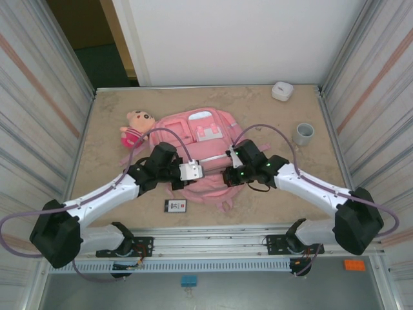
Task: Pack the student bag
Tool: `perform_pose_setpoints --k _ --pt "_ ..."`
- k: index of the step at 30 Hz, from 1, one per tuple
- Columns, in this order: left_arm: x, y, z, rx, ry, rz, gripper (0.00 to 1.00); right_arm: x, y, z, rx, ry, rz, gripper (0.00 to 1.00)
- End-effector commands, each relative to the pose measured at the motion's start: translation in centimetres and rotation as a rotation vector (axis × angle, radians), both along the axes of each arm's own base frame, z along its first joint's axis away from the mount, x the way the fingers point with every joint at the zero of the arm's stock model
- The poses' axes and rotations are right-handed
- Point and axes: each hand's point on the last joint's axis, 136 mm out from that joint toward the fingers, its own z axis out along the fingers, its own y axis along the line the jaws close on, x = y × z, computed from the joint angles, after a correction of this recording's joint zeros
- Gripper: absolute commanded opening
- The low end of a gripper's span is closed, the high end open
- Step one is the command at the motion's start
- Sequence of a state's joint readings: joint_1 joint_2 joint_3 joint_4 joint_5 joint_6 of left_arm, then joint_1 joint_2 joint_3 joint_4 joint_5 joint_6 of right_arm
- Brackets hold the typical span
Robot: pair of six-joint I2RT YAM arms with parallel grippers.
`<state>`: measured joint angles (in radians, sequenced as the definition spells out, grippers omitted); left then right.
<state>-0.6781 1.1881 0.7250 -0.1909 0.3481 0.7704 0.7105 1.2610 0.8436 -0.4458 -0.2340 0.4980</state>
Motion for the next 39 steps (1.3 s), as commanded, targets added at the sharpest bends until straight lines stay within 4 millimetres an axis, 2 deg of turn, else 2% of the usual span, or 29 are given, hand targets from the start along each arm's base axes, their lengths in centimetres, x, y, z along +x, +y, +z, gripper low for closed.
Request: perform_pose_setpoints --k 1,3,5,8,10,13,15,18,19,22,24,26,27,29,33,35,39 --pt "-1.0 2.0 1.2 0.020 -0.006 -0.009 0.19 0.8 -5.2 -1.0 -0.128 -0.016 -0.141 0.00" --pt "-0.7 3.0 0.9 0.053 -0.019 0.023 0.24 0.4 -4.1 -0.2 -0.072 -0.033 -0.082 0.00" --pt "-0.3 3.3 1.5 0.041 -0.048 0.056 0.40 -0.7 -1.7 1.1 0.014 -0.069 0.020 0.00" --pt "-0.8 2.3 3.5 -0.030 -0.049 0.049 0.55 -2.6 1.2 2.6 0.057 -0.145 0.167 0.00" --pt "-1.3 1.2 4.6 -0.039 -0.043 0.039 0.61 -3.0 1.9 3.0 0.064 -0.147 0.195 0.00" --pt "-1.5 -1.0 4.7 0.011 -0.079 0.046 0.70 -3.2 2.0 2.8 0.057 -0.129 0.198 0.00" --pt "-1.6 -2.2 3.8 0.055 -0.078 0.032 0.72 -3.0 1.6 2.2 0.032 -0.121 0.182 0.00" --pt "-0.7 -3.2 1.4 0.122 -0.056 0.053 0.73 -2.3 0.3 1.0 -0.040 -0.103 0.119 0.00" --pt "-0.3 -3.3 0.5 0.151 -0.051 0.062 0.75 -1.9 -0.4 0.6 -0.065 -0.098 0.082 0.03" --pt "0.2 -4.0 -1.7 0.202 -0.046 0.055 0.75 -1.1 -1.8 0.0 -0.073 -0.077 0.011 0.25" --pt "0.9 -4.2 -2.6 0.229 -0.065 0.068 0.77 -0.8 -2.2 0.1 -0.053 -0.064 -0.016 0.31" --pt "1.9 -4.3 -3.1 0.247 -0.092 0.099 0.72 -0.6 -2.5 0.1 -0.037 -0.055 -0.035 0.33" --pt "2.2 -4.2 -3.2 0.255 -0.098 0.107 0.65 -0.5 -2.5 0.2 -0.033 -0.052 -0.039 0.35" --pt "2.1 -4.4 -3.2 0.251 -0.097 0.105 0.40 -0.5 -2.4 0.1 -0.022 -0.033 -0.047 0.36" --pt "0.7 -4.9 -2.1 0.170 -0.059 0.063 0.13 -0.5 -1.7 0.1 0.020 0.015 -0.050 0.41" --pt "0.4 -5.1 -1.3 0.120 -0.056 0.064 0.10 -0.4 -1.1 0.3 0.054 0.047 -0.056 0.44" --pt "0.1 -5.1 -0.6 0.067 -0.062 0.071 0.09 0.1 -0.6 0.2 0.068 0.083 -0.094 0.48"
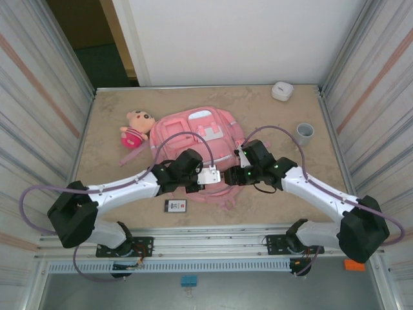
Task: Pack the student bag
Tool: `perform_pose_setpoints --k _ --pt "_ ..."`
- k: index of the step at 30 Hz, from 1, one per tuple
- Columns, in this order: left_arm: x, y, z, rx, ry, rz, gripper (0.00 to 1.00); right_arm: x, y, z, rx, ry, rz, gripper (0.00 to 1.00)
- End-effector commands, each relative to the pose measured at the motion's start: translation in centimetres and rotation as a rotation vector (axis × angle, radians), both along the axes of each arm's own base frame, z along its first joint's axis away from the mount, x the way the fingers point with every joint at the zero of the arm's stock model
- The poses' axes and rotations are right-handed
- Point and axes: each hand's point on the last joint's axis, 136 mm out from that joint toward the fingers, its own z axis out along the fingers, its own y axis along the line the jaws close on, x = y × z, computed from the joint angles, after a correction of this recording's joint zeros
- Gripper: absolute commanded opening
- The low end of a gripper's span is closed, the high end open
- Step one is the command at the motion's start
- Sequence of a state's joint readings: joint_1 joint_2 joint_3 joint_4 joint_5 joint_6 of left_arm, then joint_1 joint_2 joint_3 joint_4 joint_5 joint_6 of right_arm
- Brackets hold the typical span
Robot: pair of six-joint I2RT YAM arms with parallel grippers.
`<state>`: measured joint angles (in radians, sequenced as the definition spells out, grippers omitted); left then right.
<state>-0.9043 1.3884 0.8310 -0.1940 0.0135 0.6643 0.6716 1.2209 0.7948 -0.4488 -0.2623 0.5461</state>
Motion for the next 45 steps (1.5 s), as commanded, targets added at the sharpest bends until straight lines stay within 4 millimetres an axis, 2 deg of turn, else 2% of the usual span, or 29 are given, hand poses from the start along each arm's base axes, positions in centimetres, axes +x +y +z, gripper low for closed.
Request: perform_pose_setpoints --k 1,8,12,14,17,19,21,27,29,31,33,36,37,39,41,43,45 --pt "-0.1 -1.4 2.6 -0.132 -0.027 -0.019 0.09 0.7 0.7 0.6 0.038 0.038 -0.043 0.49" --pt "-0.3 -1.7 3.3 -0.182 -0.009 -0.022 0.06 1.2 1.1 -1.1 0.004 0.067 -0.040 0.49" --pt "-0.4 -1.5 4.1 -0.220 -0.014 -0.018 0.05 1.7 1.4 -1.2 -0.001 0.052 -0.015 0.46" --pt "-0.2 -1.3 4.5 -0.232 -0.018 -0.007 0.04 1.7 1.8 -1.0 0.011 0.058 0.003 0.39" --pt "0.1 -0.7 4.6 -0.234 -0.022 0.013 0.03 1.6 1.5 -1.0 -0.009 0.057 0.002 0.18" --pt "0.2 -0.1 4.6 -0.227 -0.026 0.021 0.02 1.7 0.6 -1.0 -0.049 0.049 -0.017 0.08" --pt "0.3 0.6 4.4 -0.204 -0.027 0.026 0.02 1.8 -0.8 -0.9 -0.112 0.033 -0.046 0.02" --pt "0.0 3.0 4.3 -0.170 -0.031 0.019 0.02 2.8 -6.3 -0.7 -0.270 0.009 -0.165 0.00" --pt "-0.5 3.7 4.3 -0.172 -0.029 0.003 0.02 3.3 -7.3 -0.7 -0.284 0.007 -0.190 0.00" --pt "-0.7 4.5 4.3 -0.163 -0.045 0.000 0.03 3.3 -6.6 -0.4 -0.251 -0.003 -0.157 0.00" --pt "-0.7 5.4 4.3 -0.154 -0.057 0.013 0.05 2.5 -3.8 0.5 -0.153 -0.027 -0.049 0.00" --pt "-0.4 6.1 4.6 -0.156 -0.068 0.036 0.15 0.7 -0.3 2.0 -0.064 -0.070 0.065 0.00" --pt "-0.4 6.1 4.7 -0.160 -0.068 0.033 0.21 0.1 0.6 2.3 -0.045 -0.078 0.095 0.00" --pt "-0.8 5.5 5.7 -0.186 -0.046 0.014 0.39 -1.2 2.2 3.1 -0.012 -0.100 0.143 0.00" --pt "-1.5 4.4 6.9 -0.215 -0.013 -0.003 0.57 -1.9 3.1 3.7 0.019 -0.113 0.166 0.00" --pt "-2.3 3.0 7.5 -0.207 -0.014 -0.034 0.68 -2.3 3.5 4.0 0.039 -0.116 0.172 0.00" --pt "-2.9 1.6 7.6 -0.179 -0.037 -0.072 0.75 -2.4 3.7 4.4 0.049 -0.124 0.176 0.00"
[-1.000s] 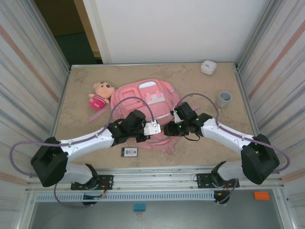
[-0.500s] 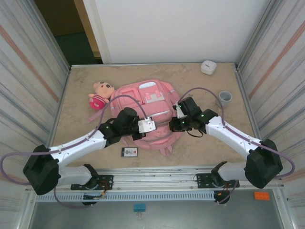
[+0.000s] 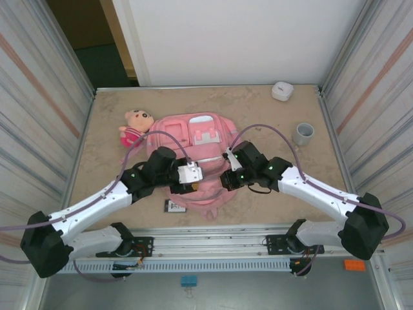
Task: Pack the student bag
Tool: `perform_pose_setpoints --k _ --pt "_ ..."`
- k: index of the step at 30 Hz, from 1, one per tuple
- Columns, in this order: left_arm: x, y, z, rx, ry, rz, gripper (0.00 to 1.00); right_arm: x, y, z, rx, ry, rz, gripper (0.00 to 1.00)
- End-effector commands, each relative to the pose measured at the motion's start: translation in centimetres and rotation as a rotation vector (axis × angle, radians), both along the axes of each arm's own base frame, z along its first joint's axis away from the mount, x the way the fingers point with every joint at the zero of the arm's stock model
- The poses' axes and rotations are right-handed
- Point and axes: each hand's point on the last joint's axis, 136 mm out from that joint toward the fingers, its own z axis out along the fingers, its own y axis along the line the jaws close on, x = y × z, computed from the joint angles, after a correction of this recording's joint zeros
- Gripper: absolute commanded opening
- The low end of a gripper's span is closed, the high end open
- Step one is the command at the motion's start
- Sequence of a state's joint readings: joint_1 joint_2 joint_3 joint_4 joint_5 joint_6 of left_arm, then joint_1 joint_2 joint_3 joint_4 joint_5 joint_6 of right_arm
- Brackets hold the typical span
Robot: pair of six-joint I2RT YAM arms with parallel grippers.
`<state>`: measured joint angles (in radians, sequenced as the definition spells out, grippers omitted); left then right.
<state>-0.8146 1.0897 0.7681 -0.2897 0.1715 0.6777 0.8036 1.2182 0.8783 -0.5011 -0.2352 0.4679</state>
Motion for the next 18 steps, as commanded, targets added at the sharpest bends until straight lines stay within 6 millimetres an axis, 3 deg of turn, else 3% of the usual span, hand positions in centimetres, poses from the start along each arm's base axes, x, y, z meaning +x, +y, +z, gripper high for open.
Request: perform_pose_setpoints --k 1,6,9,12,15,18 --pt "-1.0 -2.4 1.5 0.013 -0.034 -0.057 0.77 -0.2 0.6 2.1 0.069 -0.038 0.003 0.00" --pt "-1.4 -5.0 0.0 0.034 0.009 -0.111 0.77 -0.6 0.6 3.2 0.097 -0.056 0.023 0.00" --pt "0.5 -5.1 -1.4 0.075 -0.020 -0.031 0.67 -0.9 0.4 3.4 0.107 -0.061 0.028 0.00" --pt "1.7 -4.8 -2.1 0.101 -0.042 0.021 0.46 -1.1 0.0 3.2 0.104 -0.061 0.021 0.00" --pt "1.0 -4.8 -2.1 0.100 -0.030 -0.017 0.15 -0.6 -1.3 2.4 0.074 -0.047 -0.036 0.00" --pt "0.1 -4.5 -1.7 0.085 -0.040 -0.056 0.02 0.5 -3.0 1.1 0.045 -0.010 -0.133 0.00"
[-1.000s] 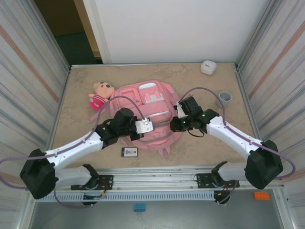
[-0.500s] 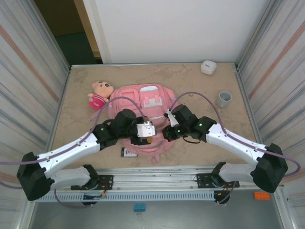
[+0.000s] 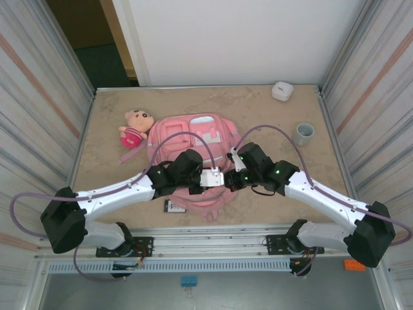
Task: Pack the student bag
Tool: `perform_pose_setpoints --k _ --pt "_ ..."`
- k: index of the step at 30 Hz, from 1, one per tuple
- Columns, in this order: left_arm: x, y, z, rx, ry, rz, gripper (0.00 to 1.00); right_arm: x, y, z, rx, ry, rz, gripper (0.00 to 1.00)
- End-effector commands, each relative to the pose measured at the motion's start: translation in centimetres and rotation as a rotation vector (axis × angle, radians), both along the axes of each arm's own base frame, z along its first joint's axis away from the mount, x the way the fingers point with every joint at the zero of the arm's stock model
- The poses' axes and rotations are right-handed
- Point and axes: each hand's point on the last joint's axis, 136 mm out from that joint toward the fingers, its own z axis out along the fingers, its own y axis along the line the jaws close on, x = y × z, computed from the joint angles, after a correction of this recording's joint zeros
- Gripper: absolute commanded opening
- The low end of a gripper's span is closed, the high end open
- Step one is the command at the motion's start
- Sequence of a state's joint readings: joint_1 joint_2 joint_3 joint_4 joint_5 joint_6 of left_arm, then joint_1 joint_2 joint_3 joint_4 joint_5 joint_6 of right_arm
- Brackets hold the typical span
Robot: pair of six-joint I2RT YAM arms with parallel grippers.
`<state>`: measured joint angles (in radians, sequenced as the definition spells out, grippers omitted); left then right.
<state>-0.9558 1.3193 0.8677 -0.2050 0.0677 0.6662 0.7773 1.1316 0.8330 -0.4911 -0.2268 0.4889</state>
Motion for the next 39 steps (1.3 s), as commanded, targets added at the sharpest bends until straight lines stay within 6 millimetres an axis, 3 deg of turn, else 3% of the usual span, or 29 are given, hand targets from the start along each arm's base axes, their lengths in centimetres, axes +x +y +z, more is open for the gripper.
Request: perform_pose_setpoints --k 1,5,13,18,24,27,28,30,33,36,39 --pt "-0.4 1.1 0.5 0.005 -0.030 -0.014 0.02 0.9 -2.4 -0.3 -0.002 0.027 -0.123 0.00" --pt "-1.8 1.9 1.0 -0.022 -0.045 -0.077 0.00 3.2 -4.7 -1.5 -0.041 0.023 -0.244 0.00" --pt "-4.9 2.9 1.4 -0.047 -0.018 -0.221 0.00 8.8 -7.2 -1.3 -0.055 -0.062 -0.374 0.00" --pt "-7.0 2.9 2.0 -0.087 -0.003 -0.325 0.00 12.0 -8.9 -2.9 -0.067 -0.056 -0.429 0.00" --pt "-8.7 2.8 1.3 -0.083 0.054 -0.406 0.00 14.4 -8.3 -3.0 -0.031 -0.136 -0.392 0.00" --pt "-8.1 2.8 1.3 -0.079 0.041 -0.375 0.00 14.2 -7.3 -2.7 0.003 -0.151 -0.341 0.00" --pt "-7.7 2.9 1.4 -0.080 0.036 -0.352 0.06 13.9 -7.3 -2.5 0.007 -0.159 -0.333 0.01" --pt "-6.8 3.0 2.2 -0.099 0.036 -0.282 0.32 13.1 -7.1 -1.8 0.004 -0.199 -0.299 0.19" --pt "-5.7 3.8 3.7 -0.146 0.031 -0.199 0.52 11.1 -7.0 -0.6 -0.003 -0.279 -0.226 0.42" --pt "-4.3 4.8 4.0 -0.151 -0.017 -0.112 0.57 8.9 -6.7 0.7 0.007 -0.384 -0.130 0.48" --pt "-2.9 6.0 2.4 -0.072 -0.054 -0.039 0.58 6.9 -6.0 1.8 0.025 -0.500 -0.022 0.50"
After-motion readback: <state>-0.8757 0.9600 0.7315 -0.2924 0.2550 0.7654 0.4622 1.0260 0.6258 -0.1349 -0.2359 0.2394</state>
